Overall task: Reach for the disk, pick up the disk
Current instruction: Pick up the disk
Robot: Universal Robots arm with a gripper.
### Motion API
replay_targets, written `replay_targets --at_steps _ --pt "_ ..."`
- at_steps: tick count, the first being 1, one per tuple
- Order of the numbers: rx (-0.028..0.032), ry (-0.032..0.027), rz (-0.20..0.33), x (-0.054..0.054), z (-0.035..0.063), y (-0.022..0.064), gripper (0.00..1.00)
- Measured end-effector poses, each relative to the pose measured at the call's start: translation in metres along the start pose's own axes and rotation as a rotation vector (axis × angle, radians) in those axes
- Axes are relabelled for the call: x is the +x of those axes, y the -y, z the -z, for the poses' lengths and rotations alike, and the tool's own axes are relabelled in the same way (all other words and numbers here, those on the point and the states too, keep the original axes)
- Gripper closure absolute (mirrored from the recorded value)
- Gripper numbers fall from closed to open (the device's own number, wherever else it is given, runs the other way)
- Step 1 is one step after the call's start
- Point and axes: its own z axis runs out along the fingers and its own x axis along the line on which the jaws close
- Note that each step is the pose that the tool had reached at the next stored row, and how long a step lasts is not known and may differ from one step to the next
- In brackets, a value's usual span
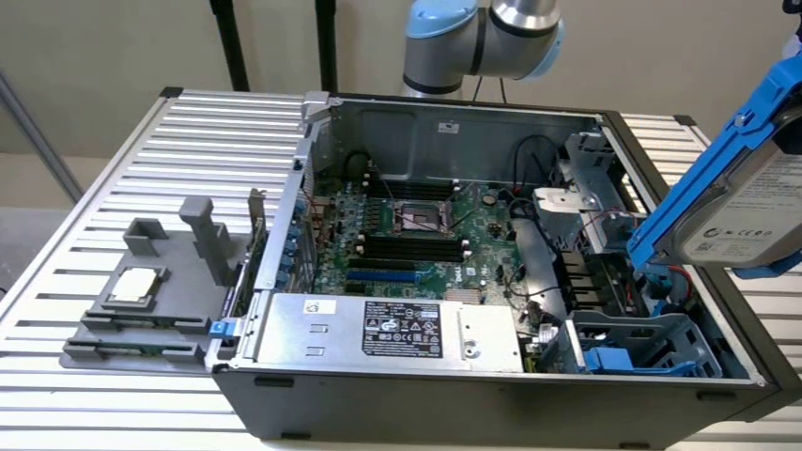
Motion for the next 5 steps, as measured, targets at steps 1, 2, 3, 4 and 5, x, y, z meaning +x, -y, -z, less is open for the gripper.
replay_targets --at_steps 1,2,3,4,5 --pt "0.0000 0.0000 0.000 0.0000 0.0000 0.0000 0.67" --pt "0.0000 0.0001 0.000 0.0000 0.0000 0.0000 0.67" --pt "0.0000 0.0000 0.000 0.0000 0.0000 0.0000 0.67" --pt "0.0000 0.0001 0.000 0.0000 0.0000 0.0000 0.67" --pt "0.0000 0.0001 0.000 0.0000 0.0000 0.0000 0.67"
